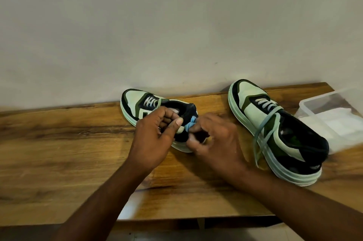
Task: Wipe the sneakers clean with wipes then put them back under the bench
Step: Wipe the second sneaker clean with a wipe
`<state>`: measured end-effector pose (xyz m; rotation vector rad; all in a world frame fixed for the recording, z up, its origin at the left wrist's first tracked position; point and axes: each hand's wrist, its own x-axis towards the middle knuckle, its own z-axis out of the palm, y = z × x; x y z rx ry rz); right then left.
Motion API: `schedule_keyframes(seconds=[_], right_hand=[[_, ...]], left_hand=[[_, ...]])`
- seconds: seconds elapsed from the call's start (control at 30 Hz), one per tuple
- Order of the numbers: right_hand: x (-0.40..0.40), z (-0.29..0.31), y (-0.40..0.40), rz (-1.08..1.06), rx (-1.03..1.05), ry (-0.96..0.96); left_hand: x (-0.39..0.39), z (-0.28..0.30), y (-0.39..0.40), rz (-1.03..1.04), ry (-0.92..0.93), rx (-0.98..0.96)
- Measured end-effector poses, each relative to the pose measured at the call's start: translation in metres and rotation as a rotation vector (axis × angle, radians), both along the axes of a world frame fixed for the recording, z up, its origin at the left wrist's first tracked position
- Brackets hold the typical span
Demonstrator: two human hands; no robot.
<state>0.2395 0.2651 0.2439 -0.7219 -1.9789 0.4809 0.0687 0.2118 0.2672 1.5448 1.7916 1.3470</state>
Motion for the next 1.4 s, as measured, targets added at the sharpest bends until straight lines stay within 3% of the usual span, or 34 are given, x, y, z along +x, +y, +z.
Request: schedule_keyframes(seconds=[0.17, 0.23, 0.47, 0.53, 0.6, 0.7, 0.8, 1.07, 1.3, 1.4], right_hand=[[0.008, 0.0, 0.023, -0.249, -0.375, 0.062], [0.011, -0.003, 0.026, -0.25, -0.454, 0.096], [0.012, -0.008, -0.011, -0.027, -0.083, -0.111], [0.014, -0.011, -0.019, 0.077, -0.099, -0.203], [0.019, -0.011, -0.017, 0.037, -0.178, -0.22], [0.027, -0.01, 0.006, -0.167, -0.354, -0.099], [0.029, -0.012, 0.019, -0.215, -0.467, -0.007], [0.016, -0.014, -0.033, 0.054, -0.223, -0.164], [0.026, -0.011, 0.011, -0.252, -0.428, 0.025], [0.019, -0.008, -0.014, -0.162, -0.273, -0.077]], left_hand=[[0.001, 0.001, 0.002, 0.0, -0.039, 0.005], [0.002, 0.0, 0.001, -0.005, -0.025, 0.009], [-0.001, -0.006, 0.001, 0.022, 0.046, 0.027], [-0.001, -0.006, 0.0, 0.023, 0.052, 0.031], [-0.002, -0.005, -0.001, 0.011, 0.053, 0.024], [-0.003, -0.005, -0.001, -0.002, 0.035, 0.02], [-0.002, -0.005, -0.002, 0.007, 0.035, 0.027], [0.0, -0.007, 0.001, 0.052, 0.09, 0.037], [-0.001, -0.005, 0.001, 0.019, 0.023, 0.025], [0.001, -0.006, 0.001, 0.034, 0.046, 0.046]])
